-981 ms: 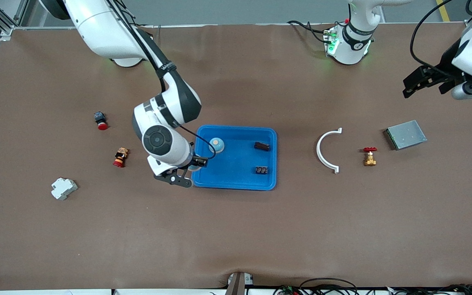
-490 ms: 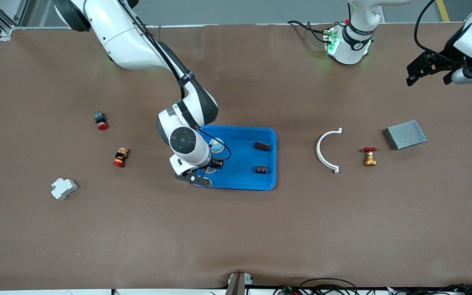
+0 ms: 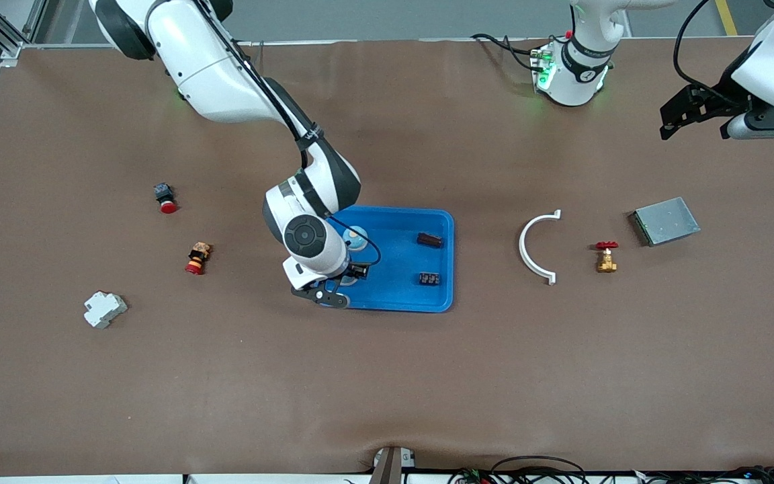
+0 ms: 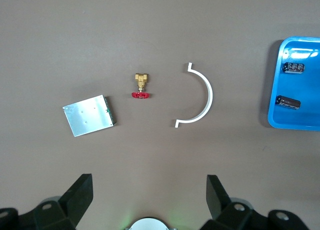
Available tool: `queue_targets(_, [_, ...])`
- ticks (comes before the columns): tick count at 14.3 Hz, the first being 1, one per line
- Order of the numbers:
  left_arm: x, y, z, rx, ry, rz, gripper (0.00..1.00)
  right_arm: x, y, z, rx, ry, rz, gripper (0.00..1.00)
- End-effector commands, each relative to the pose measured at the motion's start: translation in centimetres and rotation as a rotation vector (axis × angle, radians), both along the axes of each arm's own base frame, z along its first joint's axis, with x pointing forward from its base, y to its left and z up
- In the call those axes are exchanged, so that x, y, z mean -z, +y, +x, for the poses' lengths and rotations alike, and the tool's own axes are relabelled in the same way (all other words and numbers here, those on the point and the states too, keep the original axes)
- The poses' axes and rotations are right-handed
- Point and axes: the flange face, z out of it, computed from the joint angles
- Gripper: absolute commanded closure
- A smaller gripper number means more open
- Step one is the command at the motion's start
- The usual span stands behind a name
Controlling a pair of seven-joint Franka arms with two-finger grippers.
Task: Place electrolytic capacitor and blue bell in tray
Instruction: 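Lower the blue bell into the tray and open the right gripper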
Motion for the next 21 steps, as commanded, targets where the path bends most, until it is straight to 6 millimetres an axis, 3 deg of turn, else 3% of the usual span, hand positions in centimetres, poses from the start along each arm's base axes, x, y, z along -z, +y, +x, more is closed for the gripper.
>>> queue_targets(1, [-0.2, -0.3, -0.5, 0.013, 0.005, 0.016, 0.00, 0.2, 0.6, 0.3, 0.016, -0.006, 0.010, 0.69])
queue_targets(3, [-1.1, -0.4, -0.5, 0.012, -0.012, 0.008, 0.00, 0.4, 0.6, 0.4, 0.017, -0.010, 0.013, 0.68])
queue_targets(9, [-0.7, -0.5, -0.6, 0.022, -0.004, 0.016, 0.00, 0.9, 0.6, 0.4, 0.017, -0.011, 0.011, 0.65])
queue_targets(10, [-0.5, -0.8, -0.7, 0.022, -0.001, 0.018, 0.00, 0.9, 0.6, 0.4, 0.016, -0.011, 0.011, 0.60])
queue_targets(11, [-0.4, -0.6, -0.6, 0.017, 0.000, 0.018, 0.00, 0.9, 0.5, 0.4, 0.013, -0.010, 0.014, 0.53])
queue_targets(12, [-0.3, -0.4, -0.5, 0.013, 0.002, 0.018, 0.00, 0.9, 0.5, 0.4, 0.011, -0.010, 0.014, 0.36])
queue_targets(13, [-0.3, 0.3, -0.4, 0.002, 0.002, 0.017, 0.00, 0.8, 0.6, 0.4, 0.011, -0.011, 0.015, 0.01])
queue_targets(18, [0.7, 0.5, -0.4, 0.002, 0.019, 0.021, 0.00, -0.3, 0.6, 0.5, 0.004, -0.018, 0.017, 0.00])
queue_targets(21, [0.7, 0.6, -0.4, 0.002, 0.021, 0.021, 0.00, -3.3, 0.3, 0.6, -0.002, -0.012, 0.020, 0.00])
